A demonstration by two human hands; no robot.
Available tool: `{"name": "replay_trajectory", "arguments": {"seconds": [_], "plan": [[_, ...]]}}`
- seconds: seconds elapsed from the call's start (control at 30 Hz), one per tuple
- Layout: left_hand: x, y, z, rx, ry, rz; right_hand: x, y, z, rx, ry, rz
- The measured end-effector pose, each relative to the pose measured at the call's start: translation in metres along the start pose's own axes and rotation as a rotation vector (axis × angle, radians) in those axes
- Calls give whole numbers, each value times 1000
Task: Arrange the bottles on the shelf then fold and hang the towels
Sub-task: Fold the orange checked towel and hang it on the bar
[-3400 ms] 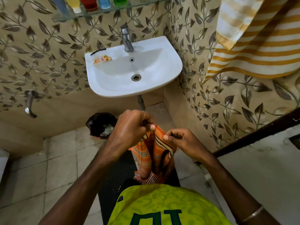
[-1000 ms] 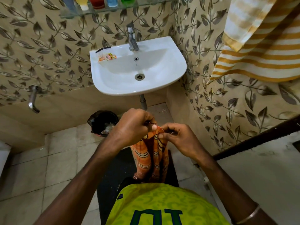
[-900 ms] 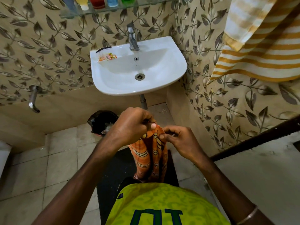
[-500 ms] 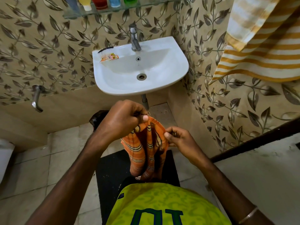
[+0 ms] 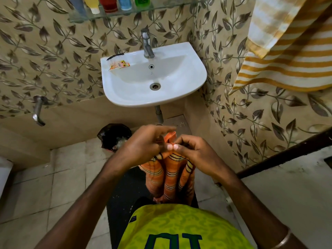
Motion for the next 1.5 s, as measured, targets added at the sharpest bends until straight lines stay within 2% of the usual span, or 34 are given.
{"name": "replay_trajectory", "arguments": {"seconds": [0.1, 0.27, 0.63, 0.83, 1.03, 1.1, 1.23, 1.3, 1.43, 1.5], "plan": [[-2, -3, -6, 58, -42, -15, 3, -1, 1, 7, 86, -8], [4, -7, -5, 14, -13, 55, 2, 2, 2, 3, 116, -10], [-6, 1, 7, -143, -5, 44, -32, 5, 3, -20, -76, -37], [-2, 7, 21, -164, 90, 44, -59, 3, 7, -116, -24, -77], [18, 7, 39, -247, 116, 132, -57, 0, 9, -98, -146, -61], [26, 5, 45, -289, 88, 167, -49, -2, 9, -91, -157, -40], [37, -4, 45, -346, -136, 236, -29, -7, 7, -66, -109, 22], [36, -9, 35, -284, -155, 183, -20, -10, 6, -53, -96, 43], [21, -12, 8, -3, -79, 10, -10, -15, 5, -36, -21, 34], [17, -13, 2, 69, -60, -19, -8, -16, 6, -24, 10, 19]]}}
Point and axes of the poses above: each hand's wrist, its own y-axis away from the middle knuckle, its own z-axis out of the back of the hand, x = y × z, the point moved 4 cm from there along -y, towards the middle knuckle, and after that the axes turned 15 degrees about x, right-handed, at the moved point
